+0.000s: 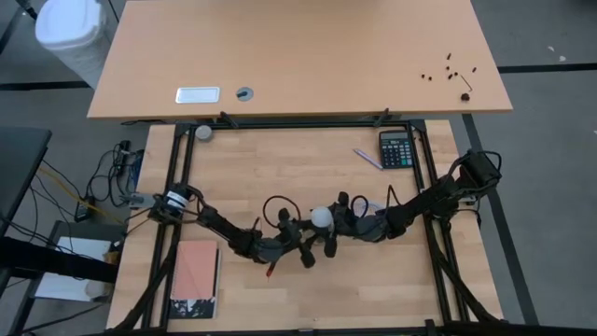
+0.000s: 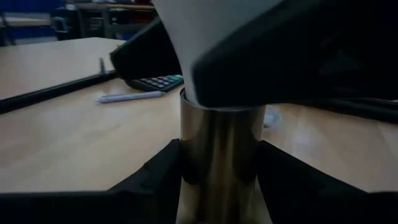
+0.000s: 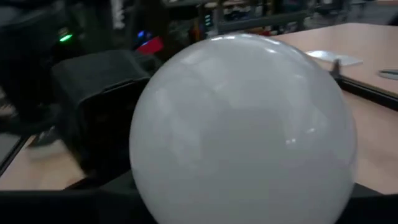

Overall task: Screw lightbulb
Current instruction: Insert the lightbulb on the lamp

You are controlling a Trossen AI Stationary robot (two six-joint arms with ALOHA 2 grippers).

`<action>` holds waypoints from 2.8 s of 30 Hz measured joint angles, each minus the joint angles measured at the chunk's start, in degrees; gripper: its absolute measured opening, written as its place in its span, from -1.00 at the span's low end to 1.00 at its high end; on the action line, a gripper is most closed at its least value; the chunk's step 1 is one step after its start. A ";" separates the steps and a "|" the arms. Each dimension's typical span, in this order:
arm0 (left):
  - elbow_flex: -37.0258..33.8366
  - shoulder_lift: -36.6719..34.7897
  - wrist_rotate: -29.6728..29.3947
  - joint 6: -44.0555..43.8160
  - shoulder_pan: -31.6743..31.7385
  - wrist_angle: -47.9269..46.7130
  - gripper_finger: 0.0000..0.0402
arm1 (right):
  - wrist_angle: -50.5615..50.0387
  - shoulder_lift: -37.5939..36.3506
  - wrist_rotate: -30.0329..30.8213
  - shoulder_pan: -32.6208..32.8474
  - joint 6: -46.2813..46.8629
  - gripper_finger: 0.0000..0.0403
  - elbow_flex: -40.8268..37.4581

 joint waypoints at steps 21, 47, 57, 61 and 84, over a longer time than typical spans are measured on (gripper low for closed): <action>2.13 0.19 0.43 2.67 -1.01 -1.02 -0.09 | -3.11 -0.50 -3.24 1.19 -5.22 0.37 3.26; -1.69 0.22 50.37 0.04 4.82 3.52 -0.09 | -18.55 -7.23 -35.40 -0.01 -8.99 0.92 3.34; -1.67 0.17 62.89 -2.77 8.17 7.14 -0.09 | -15.66 -7.13 -39.69 0.05 -11.15 0.88 3.30; -1.67 0.17 63.68 -3.05 8.57 7.56 -0.09 | -14.11 -7.10 -39.46 0.04 -12.93 0.81 3.28; -1.67 0.17 61.77 -5.85 8.48 7.24 -0.10 | -13.23 -7.15 -37.20 -0.07 -11.44 0.38 3.26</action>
